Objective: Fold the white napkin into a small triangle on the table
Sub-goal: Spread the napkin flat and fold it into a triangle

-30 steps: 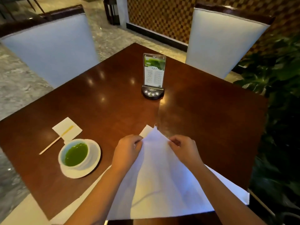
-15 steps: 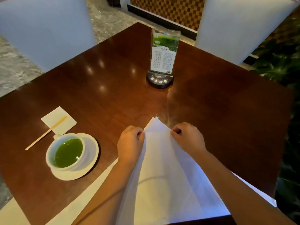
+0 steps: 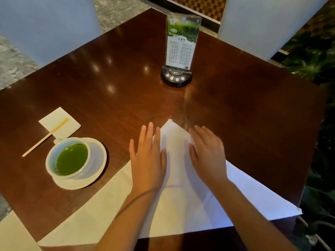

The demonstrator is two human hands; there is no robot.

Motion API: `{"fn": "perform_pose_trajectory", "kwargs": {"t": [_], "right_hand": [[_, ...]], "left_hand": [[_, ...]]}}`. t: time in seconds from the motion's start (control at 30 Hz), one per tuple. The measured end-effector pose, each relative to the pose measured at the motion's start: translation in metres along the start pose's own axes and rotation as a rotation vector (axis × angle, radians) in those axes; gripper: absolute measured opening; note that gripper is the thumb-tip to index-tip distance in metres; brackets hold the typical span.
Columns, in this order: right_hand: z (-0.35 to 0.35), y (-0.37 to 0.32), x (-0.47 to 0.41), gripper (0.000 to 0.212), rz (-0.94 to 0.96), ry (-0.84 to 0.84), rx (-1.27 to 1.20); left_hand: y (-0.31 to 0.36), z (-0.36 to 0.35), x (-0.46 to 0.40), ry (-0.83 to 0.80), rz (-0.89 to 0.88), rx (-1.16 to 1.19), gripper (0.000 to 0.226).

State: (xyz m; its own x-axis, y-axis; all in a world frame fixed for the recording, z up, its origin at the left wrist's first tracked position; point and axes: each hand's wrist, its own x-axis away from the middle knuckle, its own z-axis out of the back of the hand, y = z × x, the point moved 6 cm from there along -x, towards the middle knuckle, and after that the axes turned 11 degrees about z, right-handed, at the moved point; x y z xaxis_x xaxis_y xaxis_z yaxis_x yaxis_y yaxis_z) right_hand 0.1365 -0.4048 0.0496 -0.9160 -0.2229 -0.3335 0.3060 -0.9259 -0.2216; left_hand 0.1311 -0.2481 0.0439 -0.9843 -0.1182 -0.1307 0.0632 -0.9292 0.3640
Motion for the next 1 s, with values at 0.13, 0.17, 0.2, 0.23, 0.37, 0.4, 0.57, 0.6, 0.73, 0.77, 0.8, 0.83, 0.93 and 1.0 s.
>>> {"fn": "perform_pose_trajectory", "kwargs": {"t": [0.13, 0.17, 0.2, 0.23, 0.37, 0.4, 0.57, 0.6, 0.73, 0.77, 0.8, 0.83, 0.93, 1.0], "right_hand": [[-0.005, -0.031, 0.066, 0.048, 0.033, -0.151, 0.023], [-0.006, -0.036, 0.08, 0.049, 0.035, -0.178, 0.032], [-0.006, -0.039, 0.092, 0.049, 0.03, -0.199, 0.037], [-0.007, -0.042, 0.101, 0.05, 0.022, -0.224, 0.04], [-0.012, -0.047, 0.13, 0.053, -0.016, -0.338, 0.035], [-0.013, -0.046, 0.133, 0.054, -0.019, -0.367, 0.035], [-0.011, -0.029, 0.142, 0.058, 0.001, -0.437, 0.066], [-0.01, -0.023, 0.144, 0.059, -0.005, -0.442, 0.073], [0.002, 0.013, 0.154, 0.062, -0.062, -0.453, 0.126], [0.006, 0.025, 0.159, 0.062, -0.085, -0.455, 0.14], [0.011, 0.038, 0.163, 0.062, -0.111, -0.456, 0.151], [0.017, 0.051, 0.169, 0.062, -0.136, -0.456, 0.162], [0.032, 0.092, 0.184, 0.063, -0.196, -0.466, 0.208], [0.04, 0.113, 0.191, 0.065, -0.245, -0.46, 0.22]], "left_hand": [[0.005, -0.004, 0.078, -0.097, -0.027, -0.049, 0.054], [0.007, -0.009, 0.093, -0.136, -0.032, -0.066, 0.053], [0.009, -0.015, 0.105, -0.177, -0.037, -0.082, 0.052], [0.01, -0.021, 0.114, -0.216, -0.036, -0.103, 0.052], [0.007, -0.036, 0.136, -0.335, 0.014, -0.171, 0.059], [0.008, -0.037, 0.138, -0.343, 0.019, -0.181, 0.059], [0.006, -0.036, 0.14, -0.329, 0.006, -0.234, 0.058], [0.005, -0.037, 0.14, -0.323, 0.005, -0.242, 0.06], [0.004, -0.037, 0.141, -0.303, 0.01, -0.27, 0.068], [0.005, -0.036, 0.14, -0.295, 0.006, -0.262, 0.07], [0.006, -0.035, 0.141, -0.288, 0.001, -0.249, 0.07], [0.007, -0.034, 0.141, -0.282, -0.003, -0.238, 0.071], [0.008, -0.032, 0.143, -0.274, -0.005, -0.227, 0.072], [0.008, -0.033, 0.143, -0.275, -0.014, -0.229, 0.073]]}}
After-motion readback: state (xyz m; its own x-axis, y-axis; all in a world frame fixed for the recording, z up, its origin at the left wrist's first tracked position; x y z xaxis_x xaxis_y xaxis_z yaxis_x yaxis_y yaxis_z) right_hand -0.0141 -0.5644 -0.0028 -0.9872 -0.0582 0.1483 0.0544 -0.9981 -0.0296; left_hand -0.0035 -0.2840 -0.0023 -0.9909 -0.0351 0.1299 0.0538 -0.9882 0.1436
